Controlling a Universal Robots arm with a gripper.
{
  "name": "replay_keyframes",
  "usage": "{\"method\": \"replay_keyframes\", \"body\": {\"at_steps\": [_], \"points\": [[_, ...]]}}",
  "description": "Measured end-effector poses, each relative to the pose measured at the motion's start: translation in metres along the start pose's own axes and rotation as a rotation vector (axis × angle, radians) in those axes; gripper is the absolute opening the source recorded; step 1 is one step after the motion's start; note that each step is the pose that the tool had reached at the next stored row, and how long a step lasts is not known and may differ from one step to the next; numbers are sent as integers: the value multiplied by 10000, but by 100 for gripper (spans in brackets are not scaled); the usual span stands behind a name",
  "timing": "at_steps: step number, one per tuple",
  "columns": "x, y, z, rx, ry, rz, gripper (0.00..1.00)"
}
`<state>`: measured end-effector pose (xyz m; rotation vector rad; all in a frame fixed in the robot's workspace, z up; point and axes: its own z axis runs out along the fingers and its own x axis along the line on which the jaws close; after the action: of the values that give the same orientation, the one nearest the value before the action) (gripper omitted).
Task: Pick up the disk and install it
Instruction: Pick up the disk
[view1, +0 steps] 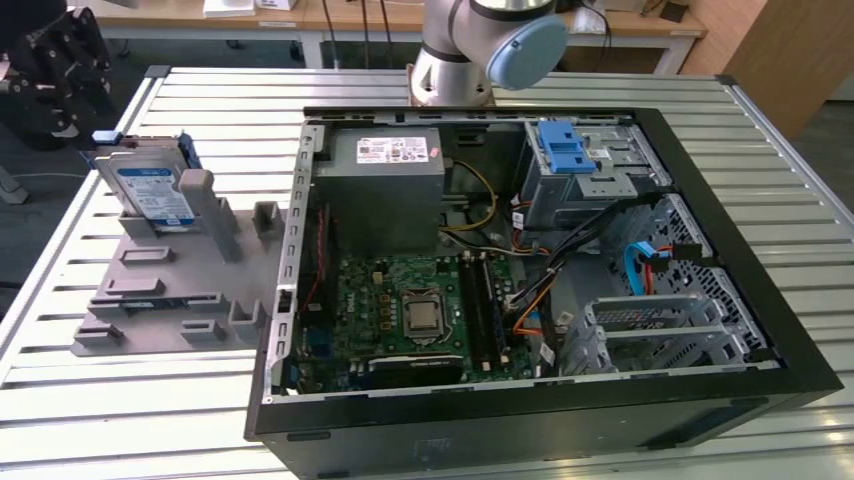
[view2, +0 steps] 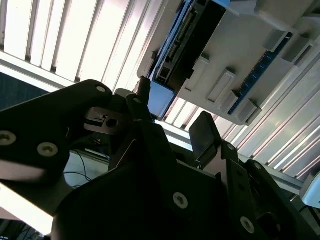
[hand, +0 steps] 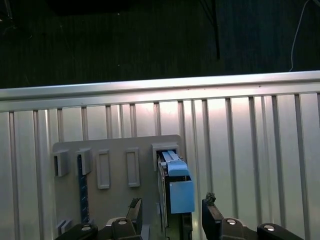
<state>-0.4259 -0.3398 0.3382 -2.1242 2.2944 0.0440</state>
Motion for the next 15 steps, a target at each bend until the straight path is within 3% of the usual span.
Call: {"method": "replay_keyframes", "body": {"at_steps": [15], "points": [[1,3,47,1,0,0,59]]}}
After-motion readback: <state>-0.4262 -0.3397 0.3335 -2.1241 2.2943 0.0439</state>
